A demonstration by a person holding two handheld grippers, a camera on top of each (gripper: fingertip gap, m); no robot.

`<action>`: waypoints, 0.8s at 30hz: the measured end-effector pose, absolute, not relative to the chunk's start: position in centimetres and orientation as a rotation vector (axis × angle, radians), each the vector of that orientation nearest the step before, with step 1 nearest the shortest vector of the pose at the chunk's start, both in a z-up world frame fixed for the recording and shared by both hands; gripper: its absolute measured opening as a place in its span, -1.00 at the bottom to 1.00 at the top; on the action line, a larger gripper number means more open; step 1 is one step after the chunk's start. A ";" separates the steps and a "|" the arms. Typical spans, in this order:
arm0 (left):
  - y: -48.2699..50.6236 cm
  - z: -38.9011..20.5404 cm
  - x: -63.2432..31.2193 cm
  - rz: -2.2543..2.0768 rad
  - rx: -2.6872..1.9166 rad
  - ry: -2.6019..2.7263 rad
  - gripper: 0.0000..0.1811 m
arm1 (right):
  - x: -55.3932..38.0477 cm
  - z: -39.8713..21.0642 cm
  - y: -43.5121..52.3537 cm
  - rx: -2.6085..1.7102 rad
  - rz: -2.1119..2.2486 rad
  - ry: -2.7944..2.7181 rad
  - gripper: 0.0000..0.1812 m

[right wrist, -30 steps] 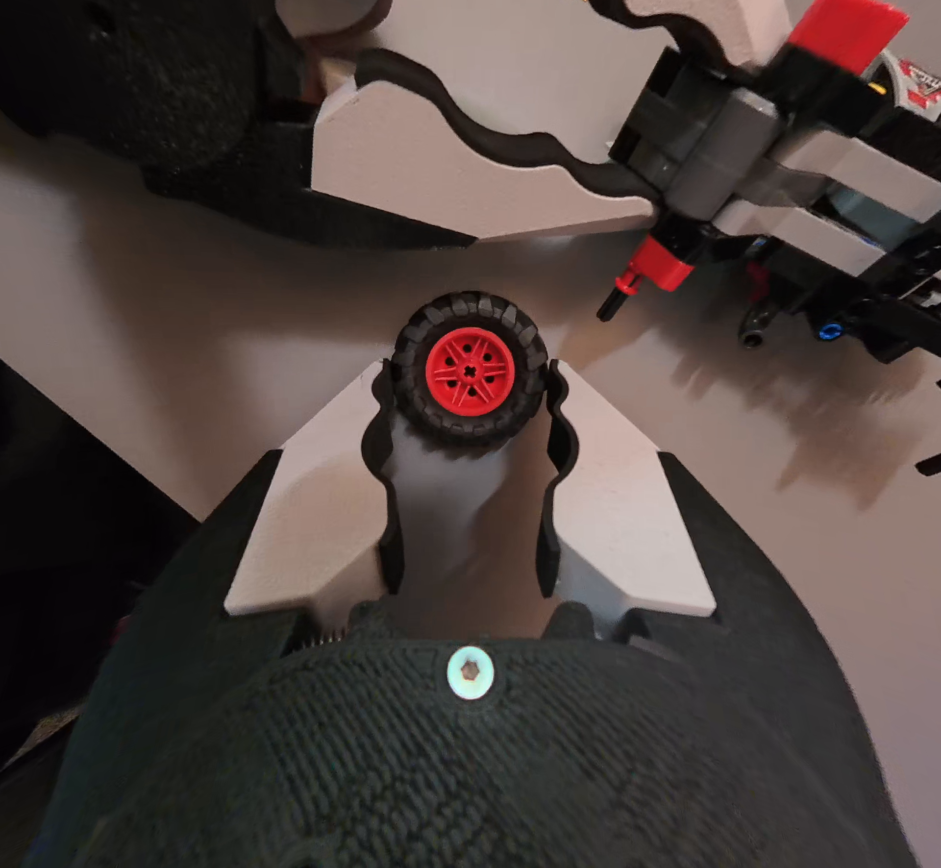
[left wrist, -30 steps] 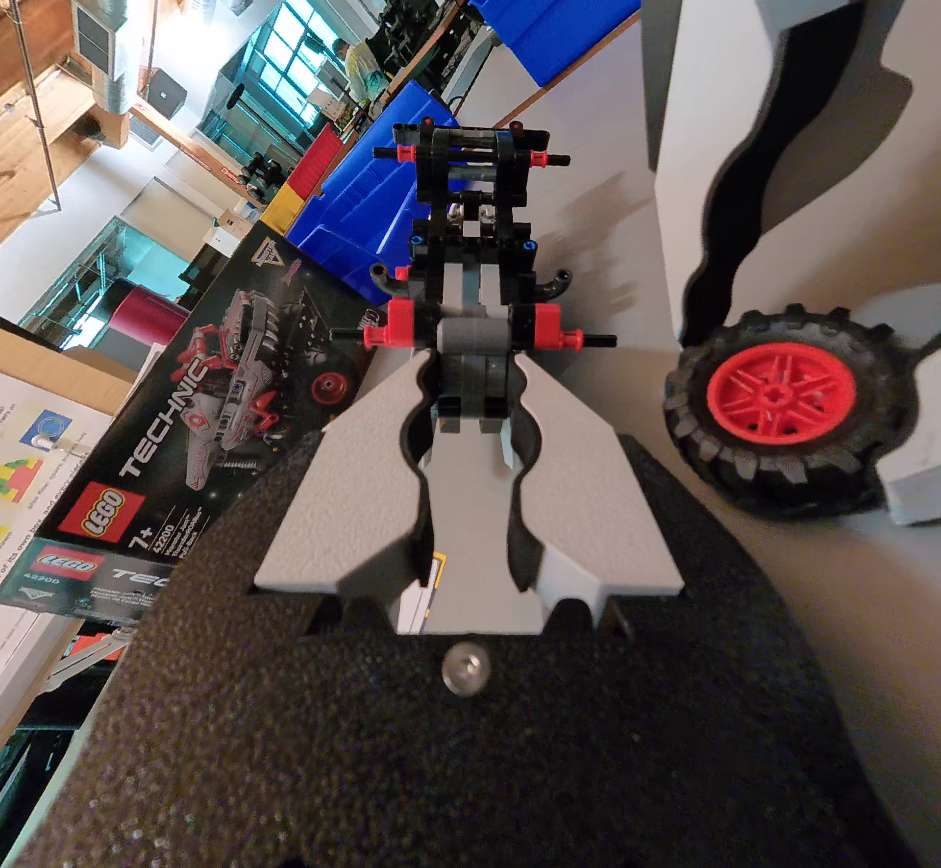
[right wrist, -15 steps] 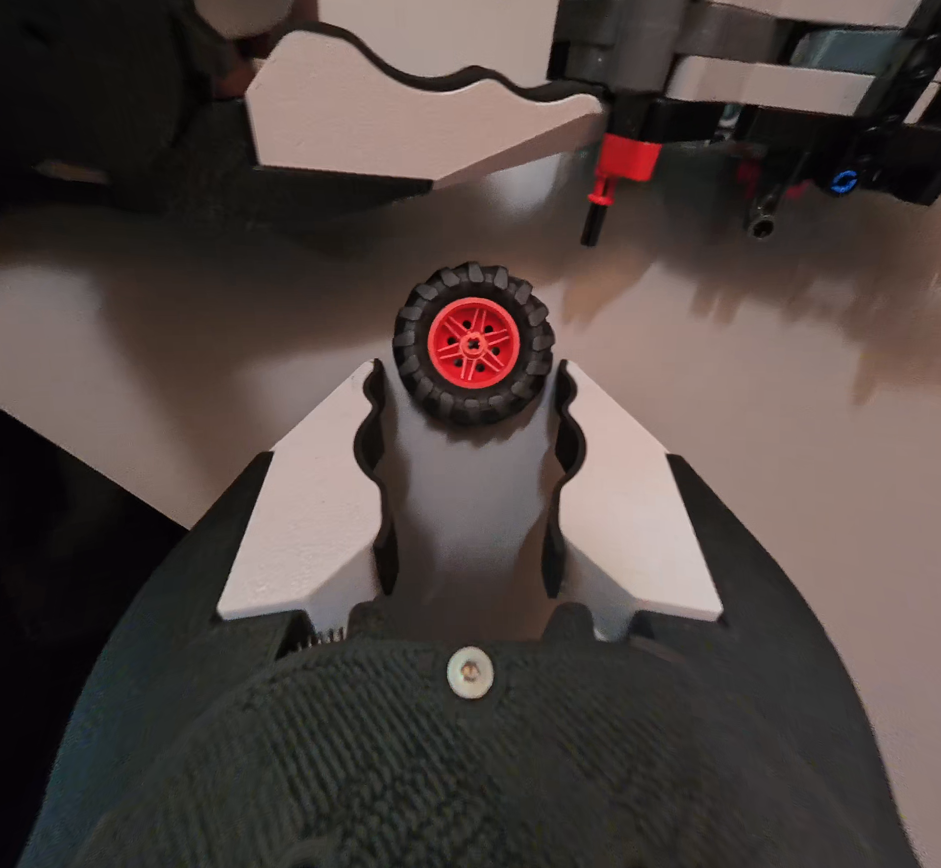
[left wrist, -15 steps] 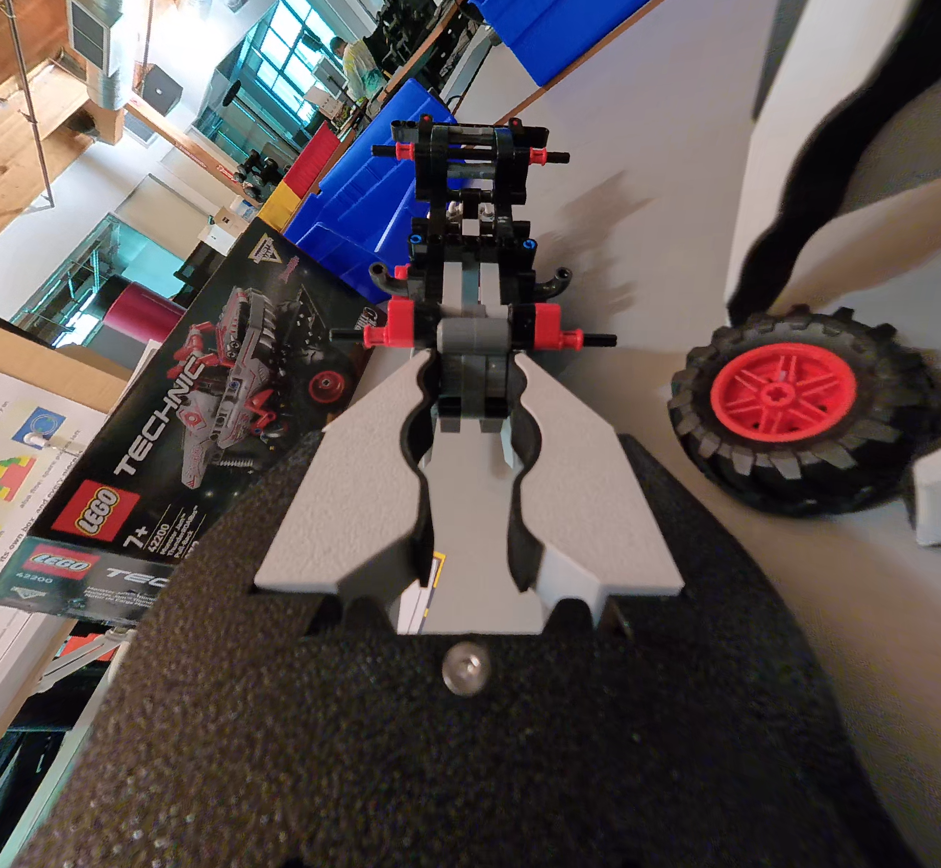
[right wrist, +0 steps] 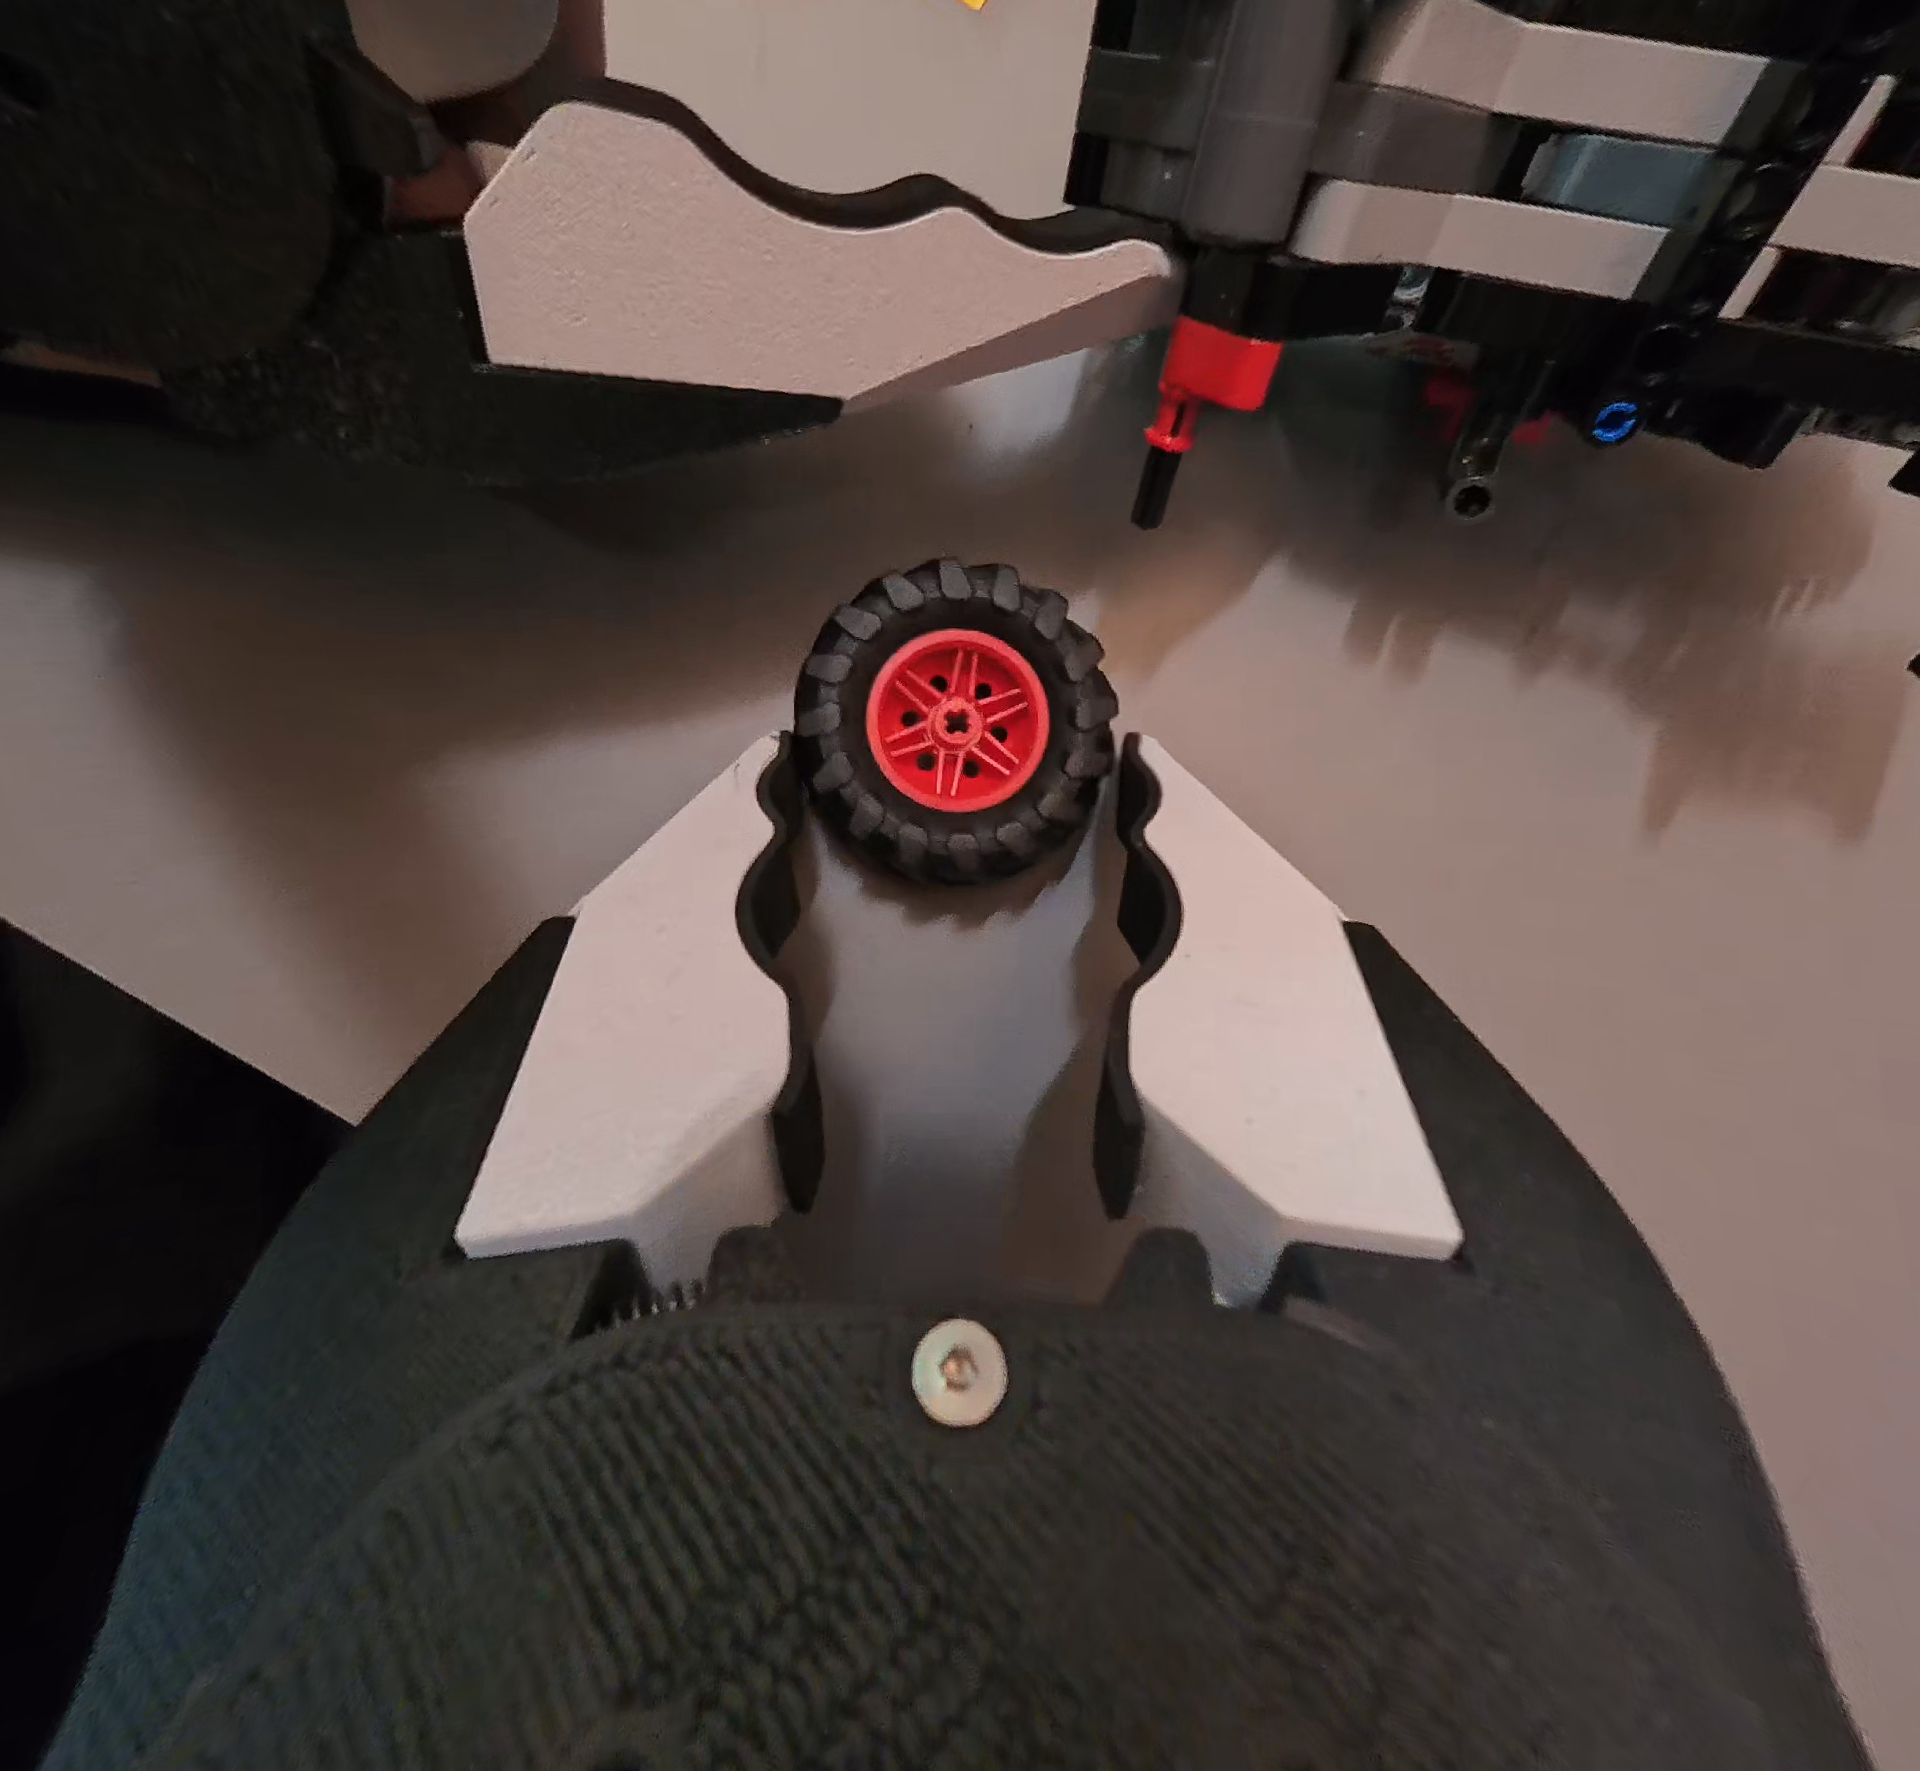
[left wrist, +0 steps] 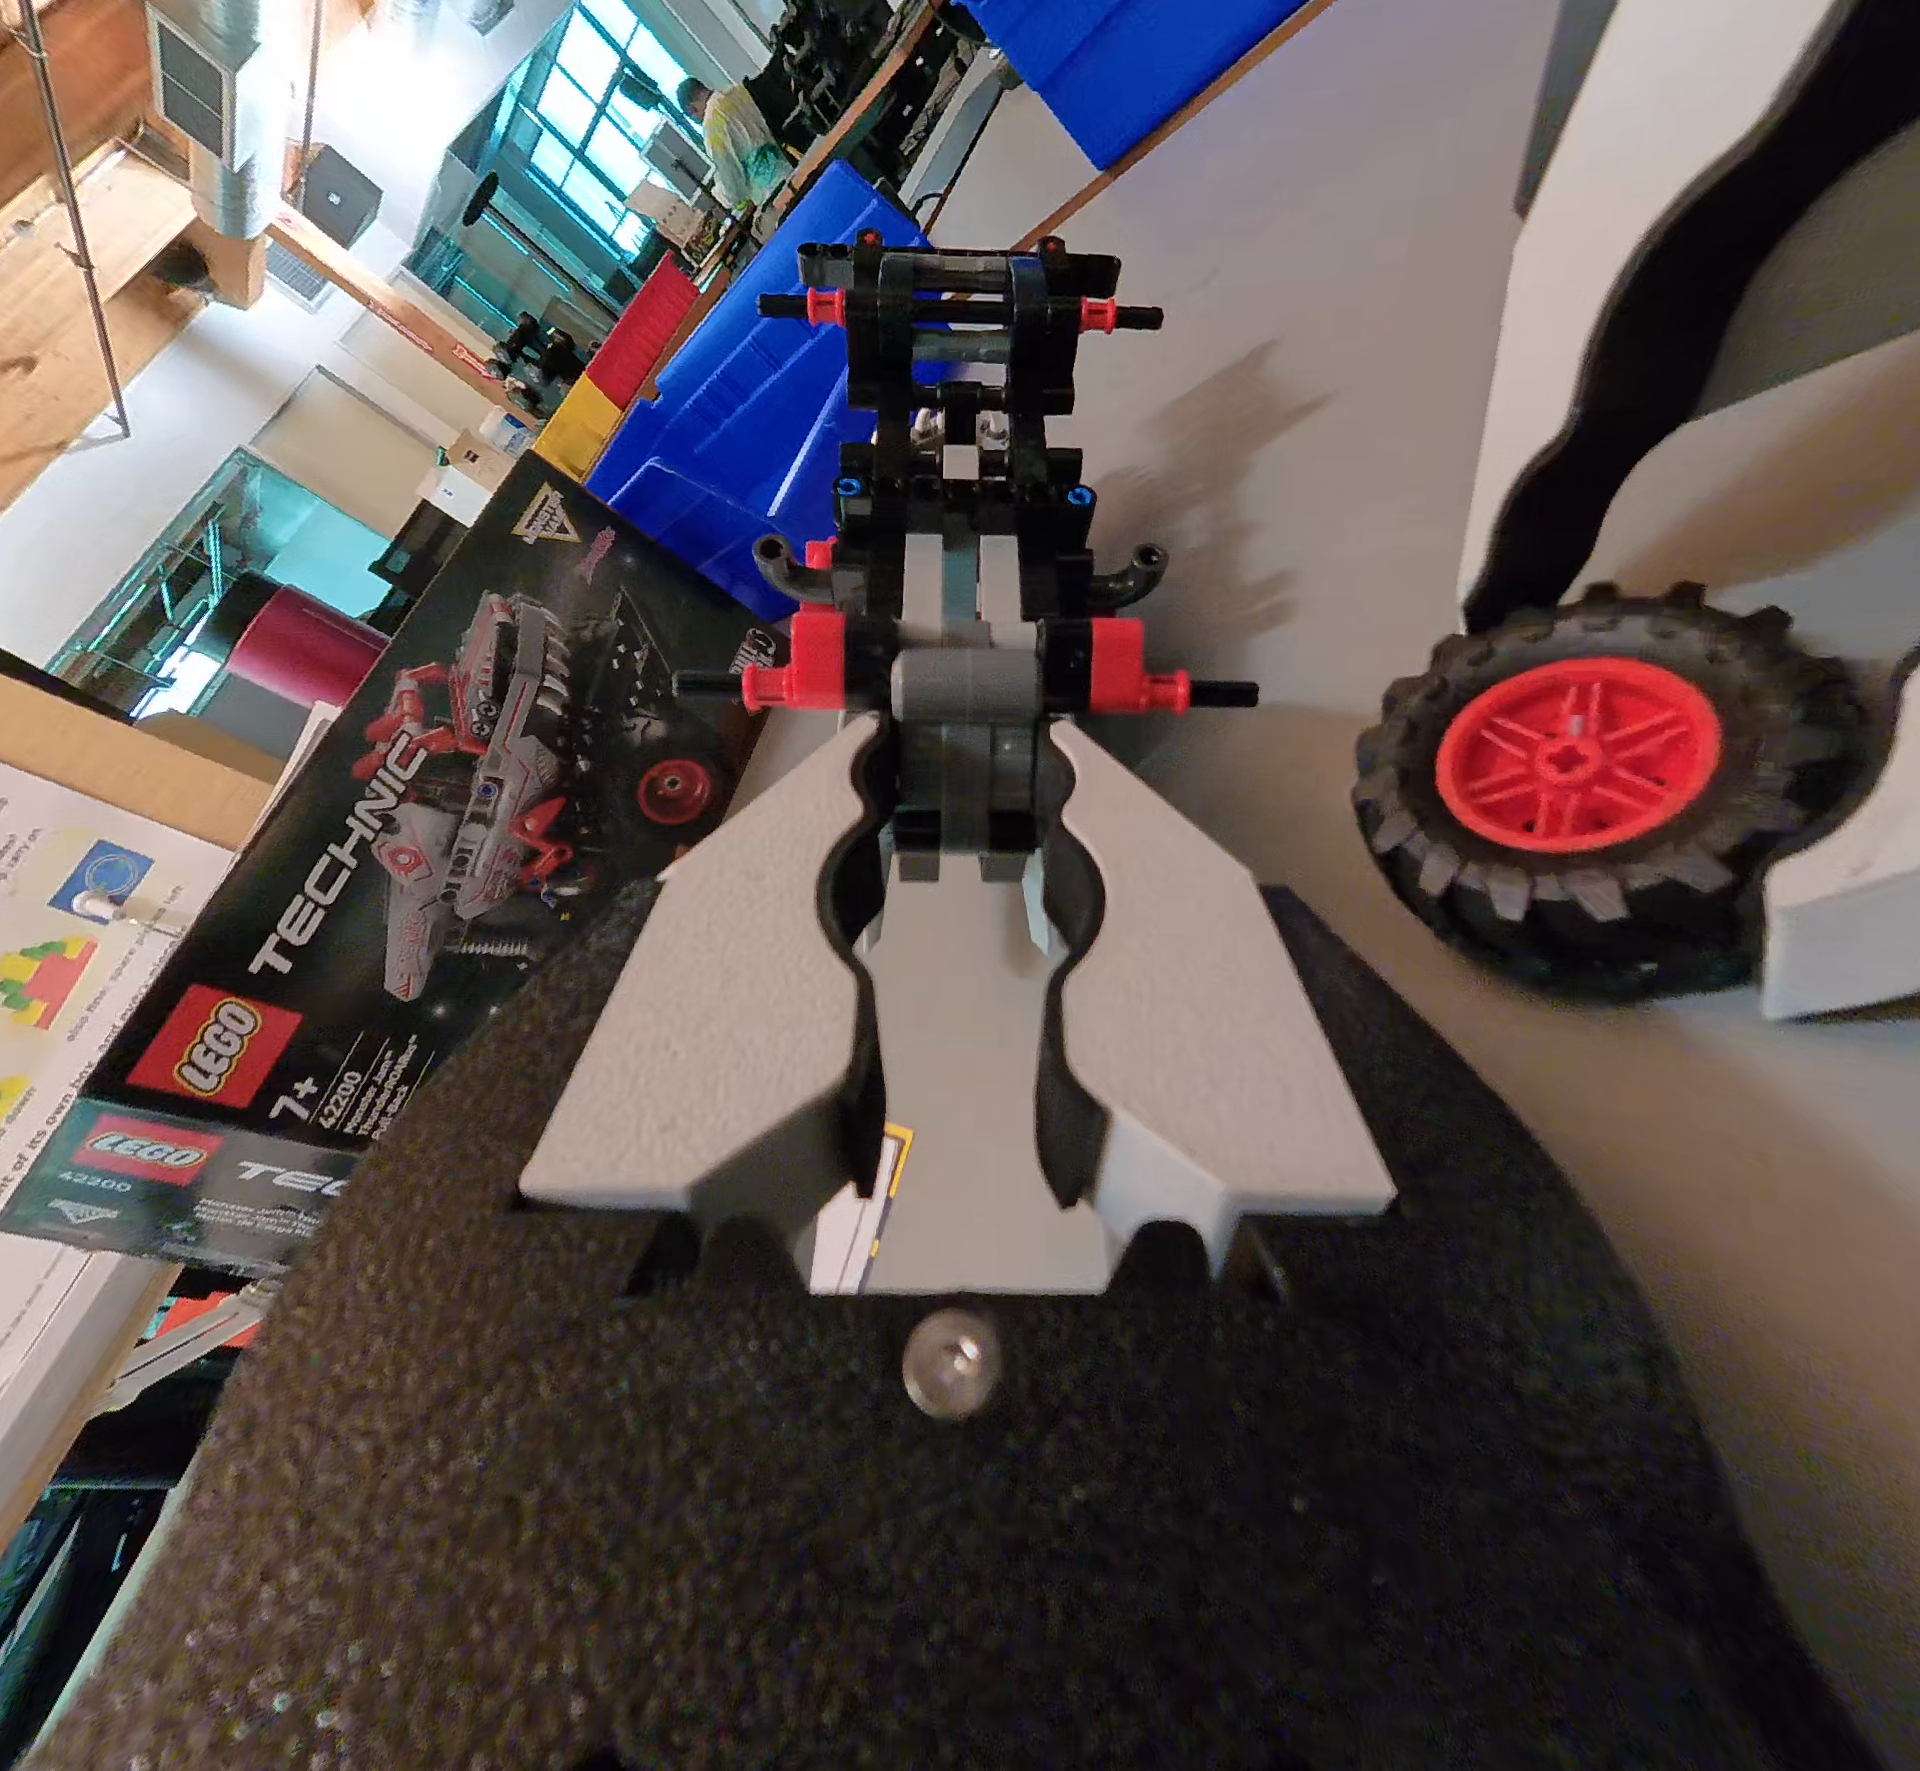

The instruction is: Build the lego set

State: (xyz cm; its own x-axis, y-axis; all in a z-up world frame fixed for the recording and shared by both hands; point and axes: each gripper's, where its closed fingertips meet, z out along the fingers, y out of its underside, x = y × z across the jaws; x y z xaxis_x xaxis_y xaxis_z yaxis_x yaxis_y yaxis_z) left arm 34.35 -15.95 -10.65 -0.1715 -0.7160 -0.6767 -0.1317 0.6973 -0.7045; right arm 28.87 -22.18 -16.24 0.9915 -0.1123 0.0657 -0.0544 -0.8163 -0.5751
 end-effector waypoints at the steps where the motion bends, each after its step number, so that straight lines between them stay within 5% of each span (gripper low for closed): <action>1: -16.0 -10.6 34.4 -0.597 -0.687 1.692 -0.74 | 28.9 -16.2 -22.2 -2.533 -0.128 0.113 -0.32; 8: -15.9 -10.6 34.4 -0.604 -0.691 1.692 -0.74 | 29.6 -16.1 -22.2 -2.544 -0.200 0.121 -0.18; 24: -15.8 -10.5 34.4 -0.596 -0.680 1.693 -0.74 | 28.4 -16.6 -21.7 -2.672 0.042 -0.184 -0.32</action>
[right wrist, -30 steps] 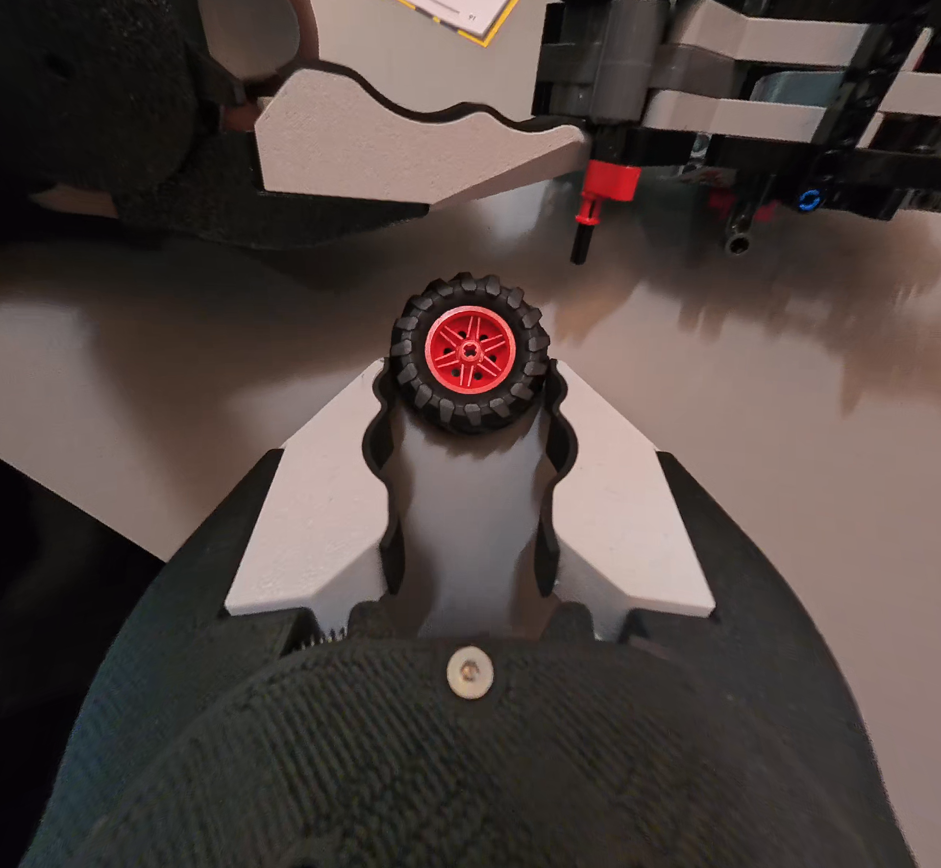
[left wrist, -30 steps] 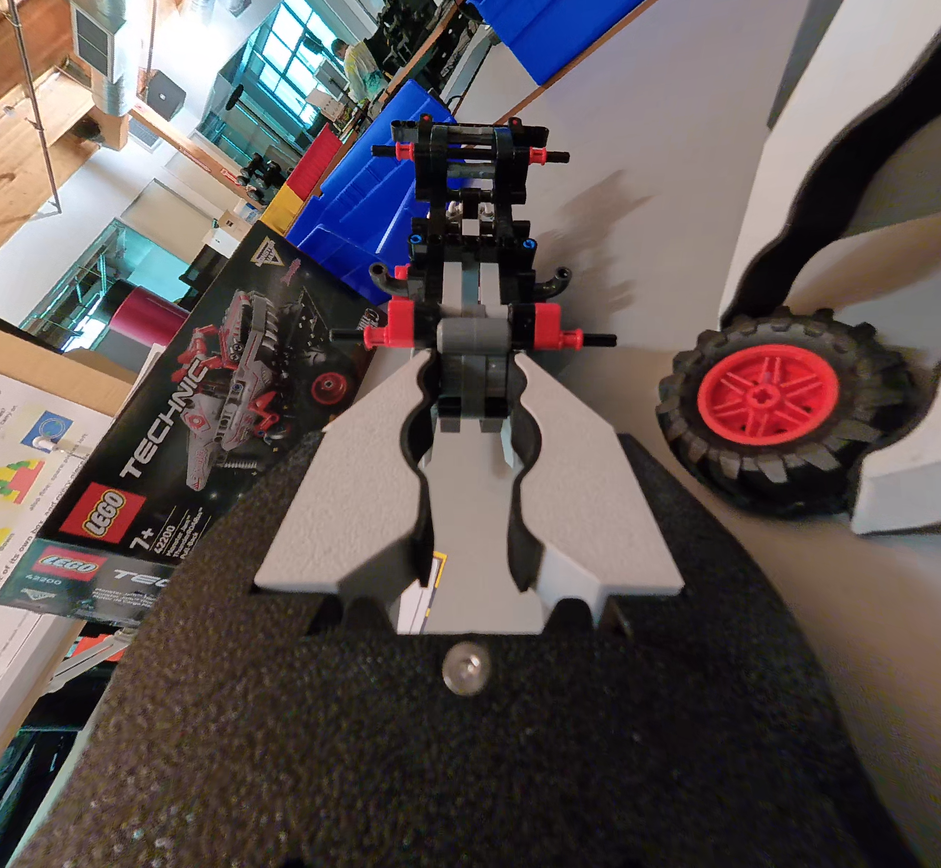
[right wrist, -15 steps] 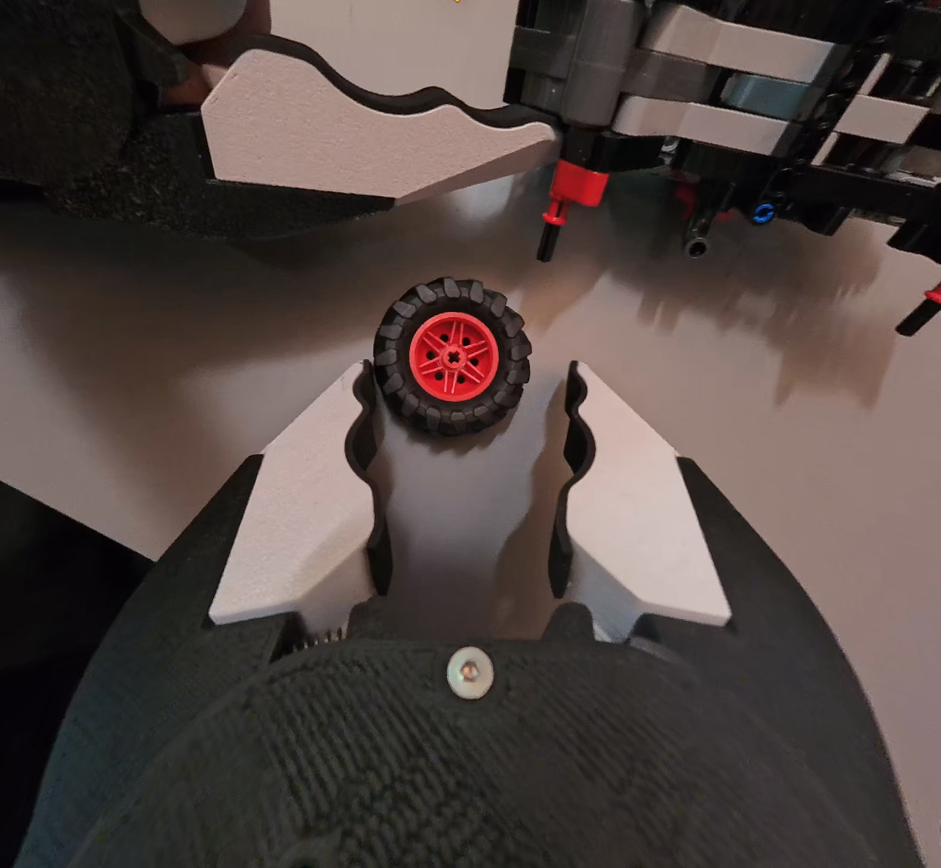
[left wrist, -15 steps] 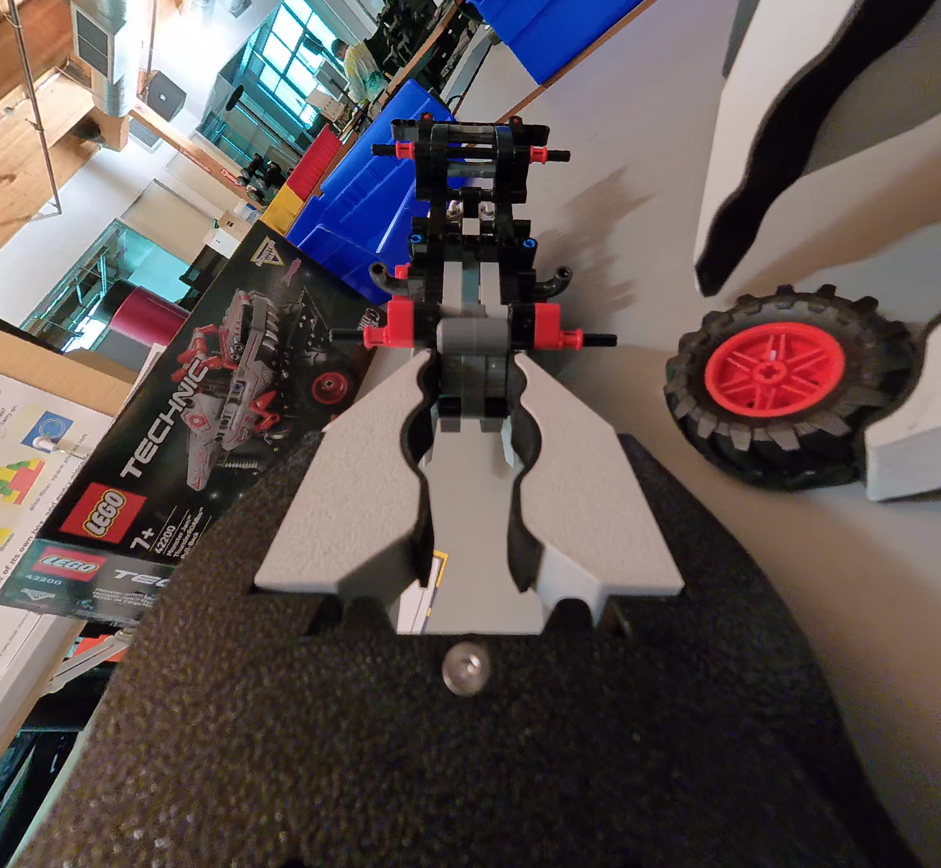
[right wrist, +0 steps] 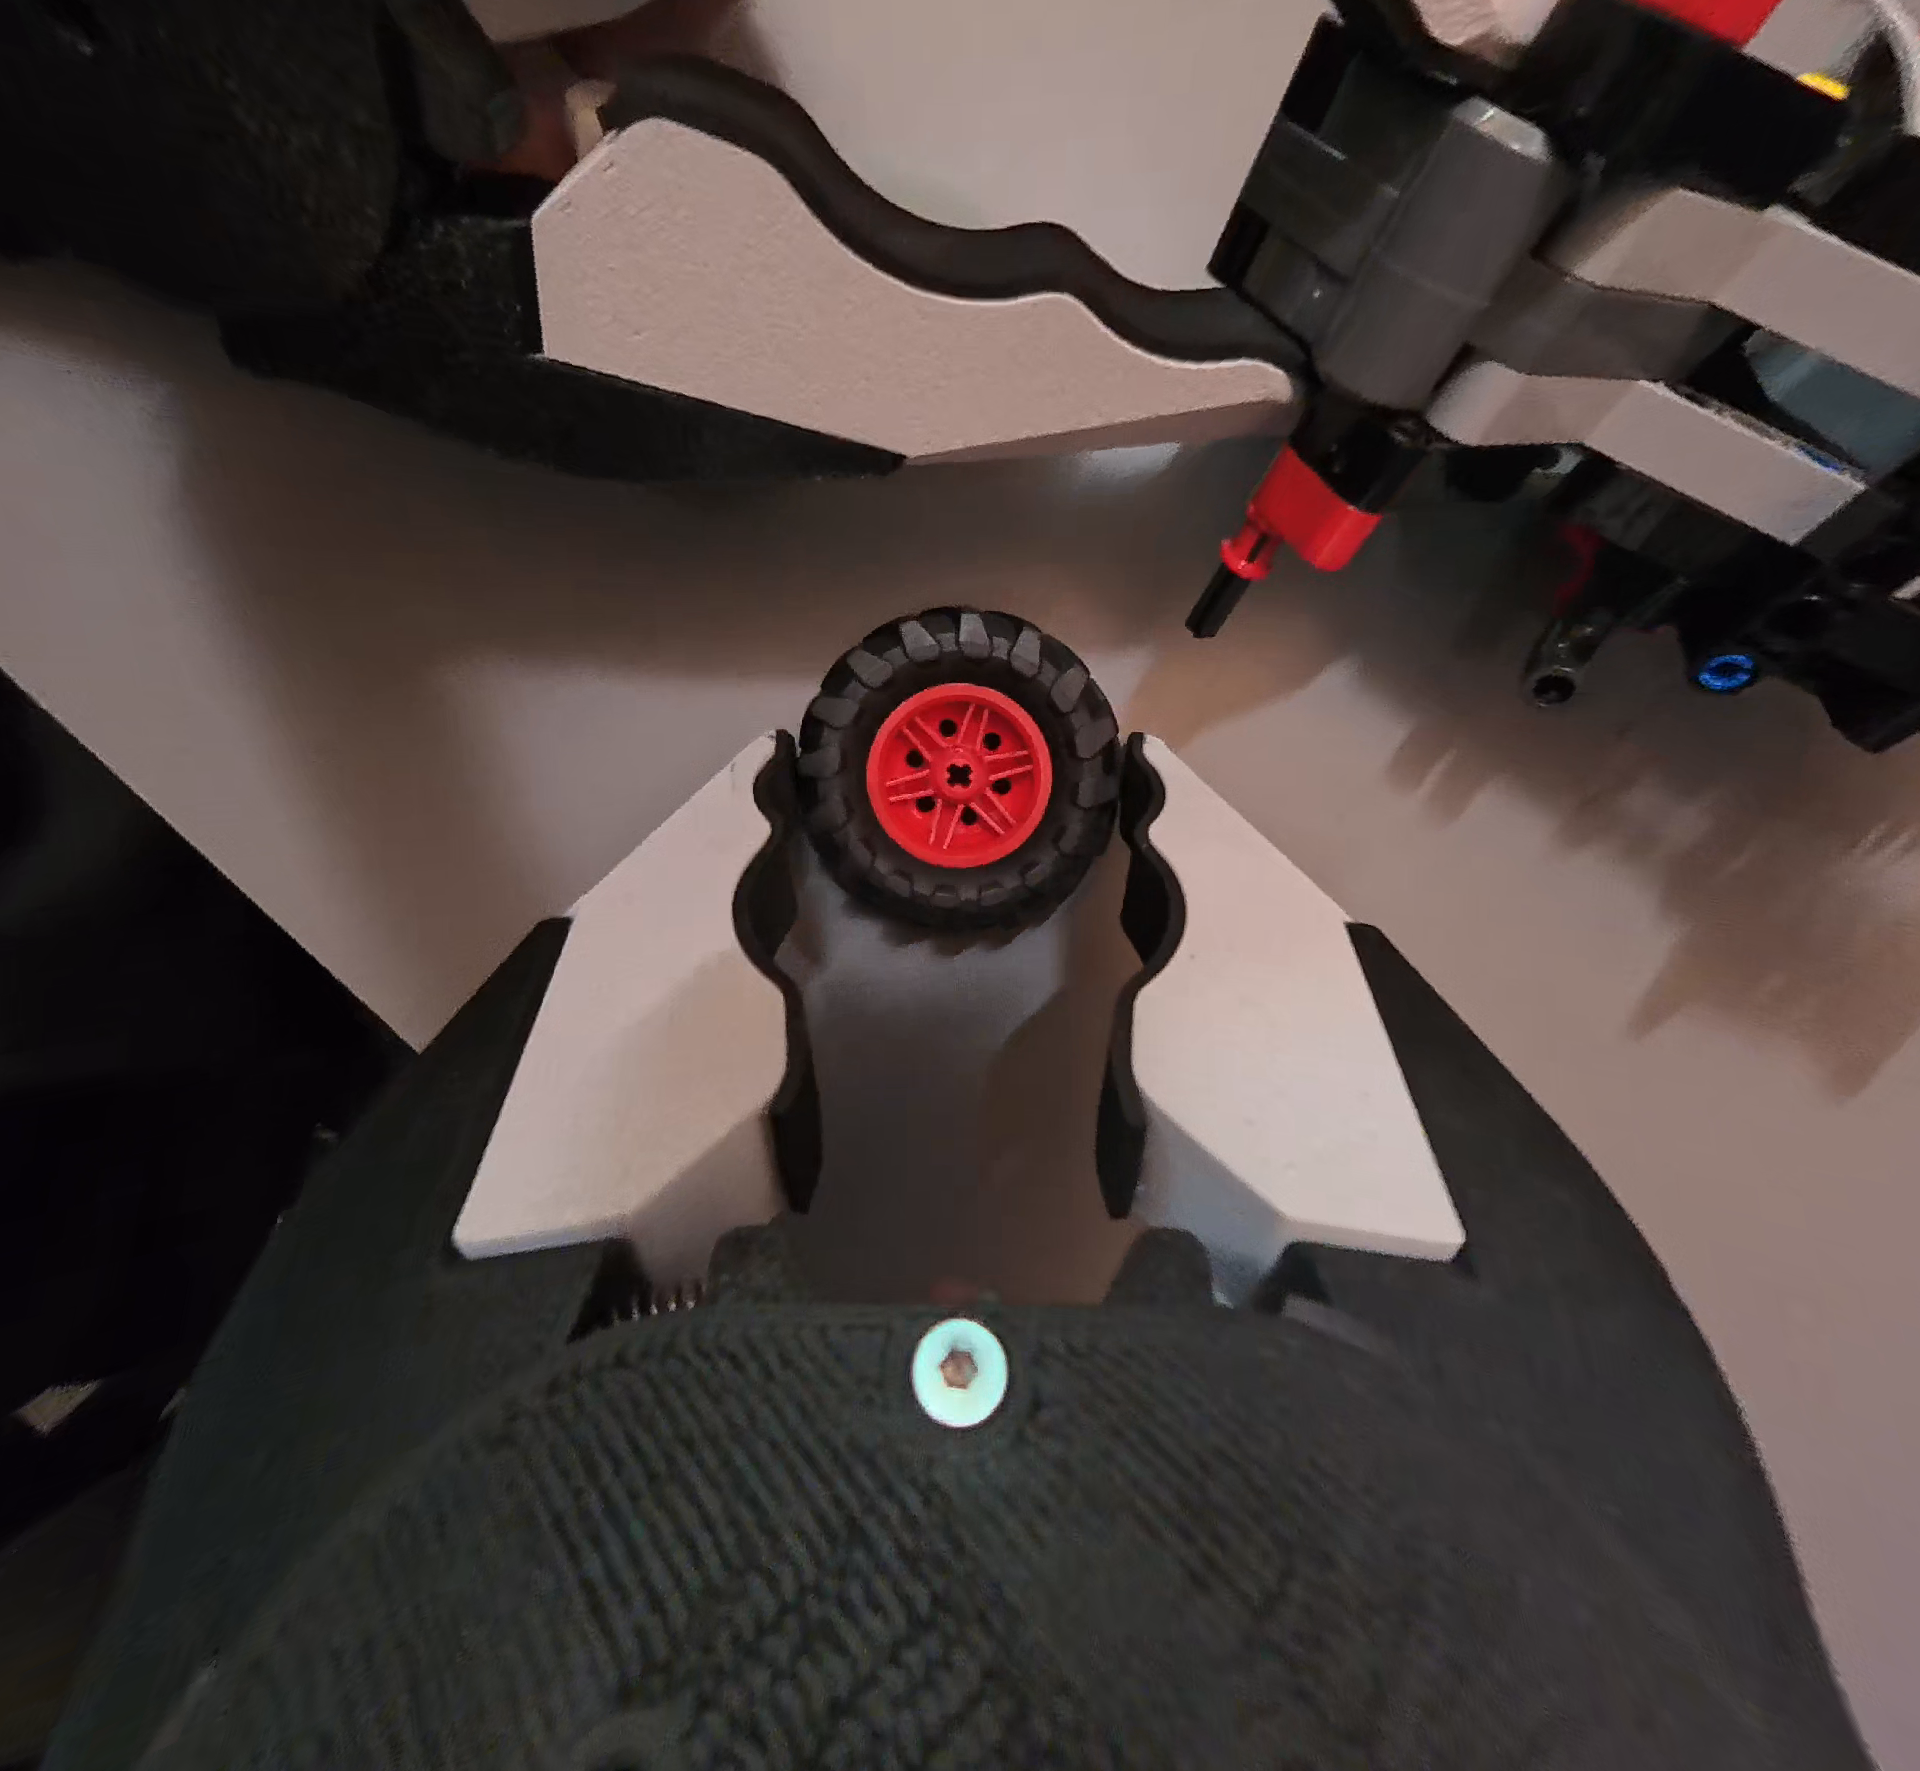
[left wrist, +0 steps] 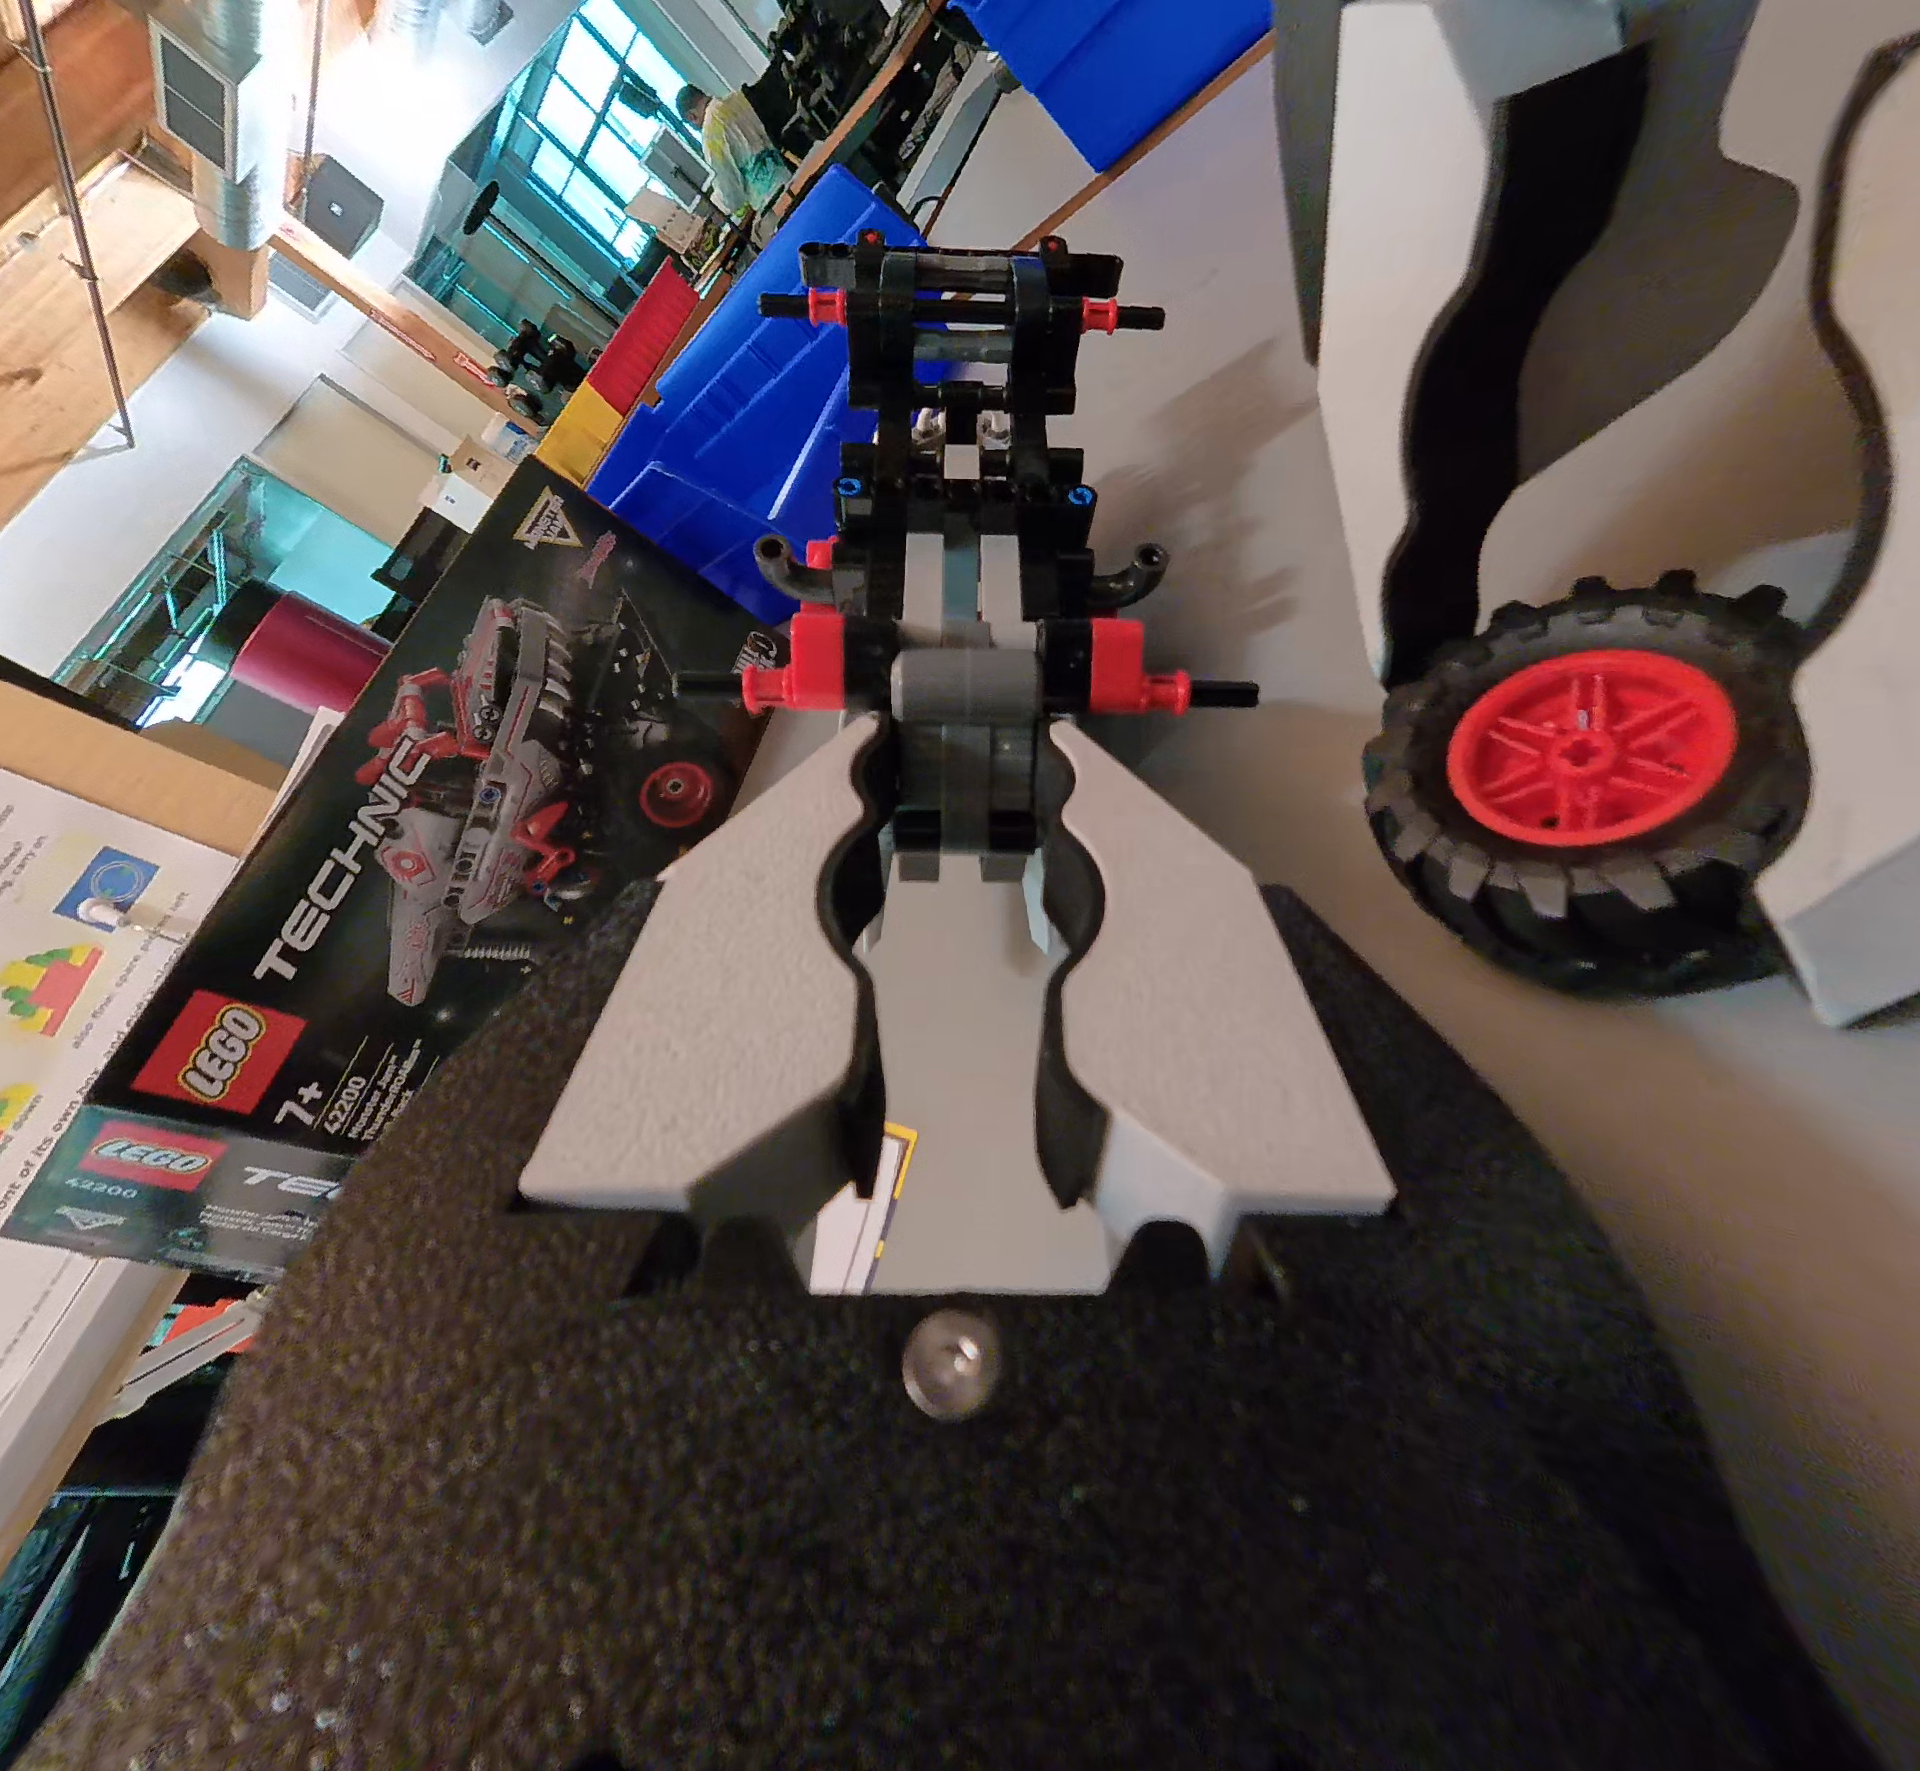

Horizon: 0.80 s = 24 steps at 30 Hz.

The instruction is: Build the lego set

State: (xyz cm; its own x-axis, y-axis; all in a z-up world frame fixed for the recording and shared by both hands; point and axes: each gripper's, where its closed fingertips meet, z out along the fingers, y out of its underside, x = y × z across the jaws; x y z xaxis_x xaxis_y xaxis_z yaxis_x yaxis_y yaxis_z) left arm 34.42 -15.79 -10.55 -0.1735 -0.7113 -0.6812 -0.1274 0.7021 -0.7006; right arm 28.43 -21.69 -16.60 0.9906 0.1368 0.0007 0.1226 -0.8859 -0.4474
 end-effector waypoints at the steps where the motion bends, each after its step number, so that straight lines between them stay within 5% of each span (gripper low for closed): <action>1: -15.8 -10.5 34.4 -0.597 -0.681 1.693 -0.74 | 28.4 -16.6 -21.7 -2.682 0.045 -0.187 -0.32; 24: -15.6 -10.7 34.5 -0.612 -0.691 1.693 -0.74 | 28.4 -16.7 -21.6 -2.726 0.026 -0.105 -0.33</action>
State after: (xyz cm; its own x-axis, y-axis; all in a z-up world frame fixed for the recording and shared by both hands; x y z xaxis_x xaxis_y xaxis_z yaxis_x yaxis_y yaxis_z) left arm 34.46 -15.61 -10.68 -0.1761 -0.7221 -0.6689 -0.1277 0.6906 -0.7119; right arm 28.39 -21.63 -16.71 0.9970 0.0774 -0.0028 0.0697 -0.9131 -0.4017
